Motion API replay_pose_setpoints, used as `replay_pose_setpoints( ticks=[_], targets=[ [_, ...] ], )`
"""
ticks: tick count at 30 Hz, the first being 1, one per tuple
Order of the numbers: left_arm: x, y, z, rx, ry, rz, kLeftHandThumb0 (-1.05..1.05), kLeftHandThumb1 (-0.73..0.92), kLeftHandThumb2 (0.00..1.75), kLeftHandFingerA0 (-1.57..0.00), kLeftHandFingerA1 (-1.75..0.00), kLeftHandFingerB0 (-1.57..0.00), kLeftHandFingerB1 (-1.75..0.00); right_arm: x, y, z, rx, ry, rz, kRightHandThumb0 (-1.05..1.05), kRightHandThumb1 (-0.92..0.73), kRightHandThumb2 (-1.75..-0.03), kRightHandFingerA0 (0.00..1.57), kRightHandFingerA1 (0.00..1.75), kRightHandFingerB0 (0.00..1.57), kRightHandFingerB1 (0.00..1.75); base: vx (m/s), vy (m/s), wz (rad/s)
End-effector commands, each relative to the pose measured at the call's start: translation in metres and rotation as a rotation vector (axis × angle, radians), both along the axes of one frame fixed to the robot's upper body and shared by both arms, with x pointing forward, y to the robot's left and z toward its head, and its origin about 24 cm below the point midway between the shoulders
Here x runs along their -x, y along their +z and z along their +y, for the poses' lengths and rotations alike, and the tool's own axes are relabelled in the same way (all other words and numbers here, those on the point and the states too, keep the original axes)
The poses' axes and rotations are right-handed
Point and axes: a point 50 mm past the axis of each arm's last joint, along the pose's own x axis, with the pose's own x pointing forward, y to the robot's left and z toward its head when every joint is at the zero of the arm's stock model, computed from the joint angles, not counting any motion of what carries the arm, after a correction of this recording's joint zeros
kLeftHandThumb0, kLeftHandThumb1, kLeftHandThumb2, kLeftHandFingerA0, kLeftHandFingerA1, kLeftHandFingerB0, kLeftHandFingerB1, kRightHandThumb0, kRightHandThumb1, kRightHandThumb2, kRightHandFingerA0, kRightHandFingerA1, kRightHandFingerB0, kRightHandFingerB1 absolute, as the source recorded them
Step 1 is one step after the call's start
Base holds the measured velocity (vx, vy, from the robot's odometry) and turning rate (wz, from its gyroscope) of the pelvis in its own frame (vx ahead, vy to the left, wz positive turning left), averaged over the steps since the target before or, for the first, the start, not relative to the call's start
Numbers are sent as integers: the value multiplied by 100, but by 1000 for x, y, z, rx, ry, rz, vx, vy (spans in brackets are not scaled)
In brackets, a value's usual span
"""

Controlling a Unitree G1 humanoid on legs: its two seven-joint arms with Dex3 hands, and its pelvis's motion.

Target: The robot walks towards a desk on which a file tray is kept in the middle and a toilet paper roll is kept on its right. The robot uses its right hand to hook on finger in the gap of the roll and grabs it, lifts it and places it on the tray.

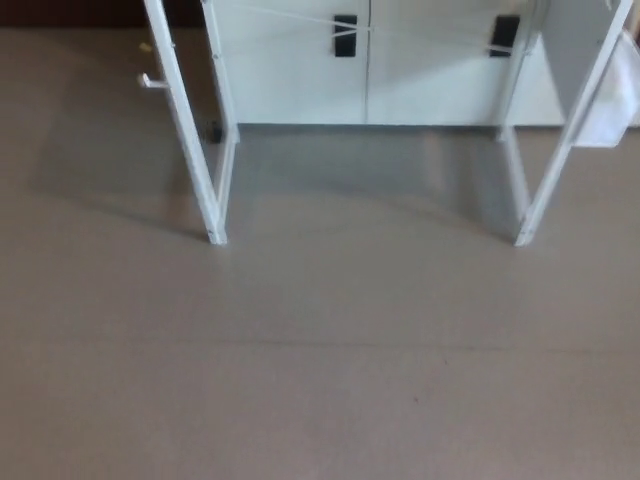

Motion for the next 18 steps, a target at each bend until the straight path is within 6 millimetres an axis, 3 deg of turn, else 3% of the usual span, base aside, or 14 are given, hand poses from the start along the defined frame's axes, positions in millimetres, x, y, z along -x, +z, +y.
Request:
replay_pose_setpoints(
  ticks=[1, 2, 3, 5, 6, 7, 9, 10, 11, 12, 13, 15, 16, 18],
  targets=[
    [-6, 10, 9, -49, -23, -63, -98, 92, 116, 0, -4, 0, -1, -1, 6, -1, 45, 17, -28, -47, -64, -59, 17, 42, 0, 16, 219, -187, -14],
    [-6, 11, 8, -58, -41, -57, -96, 92, 116, 0, -5, 0, -3, 0, 6, 0, 74, 41, -23, -48, -62, -58, 22, 44, 0, 21, 189, -137, 3],
    [-6, 11, 8, -56, -43, -68, -97, 92, 116, 0, -4, 0, -1, 2, 4, -1, 96, 53, -32, -53, -52, -73, 14, 47, 5, 13, 143, -117, 0],
    [-6, 12, 7, -54, -42, -74, -97, 92, 116, 0, -4, 0, -1, 3, 4, -2, 107, 64, -36, -53, -52, -73, 14, 47, 5, 13, 229, -72, -5],
    [-6, 12, 10, -50, -25, -85, -99, 92, 115, 0, -4, 0, 0, 4, -1, 0, 161, 111, 46, -60, -62, -58, 18, 38, 0, 20, 248, -33, -4],
    [-5, 12, 10, -59, -33, -78, -99, 92, 116, 0, -5, 0, 0, 2, 1, 0, 108, 122, 31, -65, -43, -81, 0, 44, 0, 14, 248, -22, -11],
    [-5, 11, 11, -79, -41, -61, -97, 92, 116, 0, -5, 0, -1, 0, 2, 0, 35, 74, -7, -54, -54, -79, 0, 31, 0, 5, 268, 7, -8],
    [-5, 11, 12, -74, -30, -57, -95, 91, 116, 0, -5, 0, -3, -1, 3, 1, 61, 77, 9, -52, -56, -79, 6, 46, 0, 8, 234, 92, -3],
    [-6, 11, 11, -88, -59, -51, -78, 92, 77, 0, 0, 0, 0, 1, 1, 0, -3, 7, -40, -46, -53, -78, 3, 41, 0, 8, 316, 101, -10],
    [-6, 11, 11, -90, -62, -51, -78, 92, 77, 0, 0, 0, 0, 1, 1, 0, -11, -1, -46, -46, -53, -78, 3, 41, 0, 8, 376, 99, -6],
    [-6, 11, 12, -79, -46, -56, -99, 92, 115, 0, -3, 0, 0, 1, 0, -1, 6, 15, -36, -52, -52, -79, 0, 33, 0, 9, 444, 169, 10],
    [-6, 10, 12, -61, -21, -63, -99, 92, 115, 0, -3, 0, 0, 1, -2, -1, 30, 40, -19, -52, -52, -79, 0, 33, 0, 9, 425, 129, -8],
    [-5, 10, 11, -58, -23, -67, -99, 92, 115, 0, -2, 0, 0, 3, -4, -4, -34, -43, -43, -48, -48, -76, 4, 44, 0, 9, 300, 101, 10],
    [-5, 9, 11, -59, -2, -60, -99, 91, 114, 0, -1, 0, 0, 2, -5, -2, 51, -13, -7, -53, -51, -74, 11, 47, 4, 14, 277, 76, 3]
  ],
)
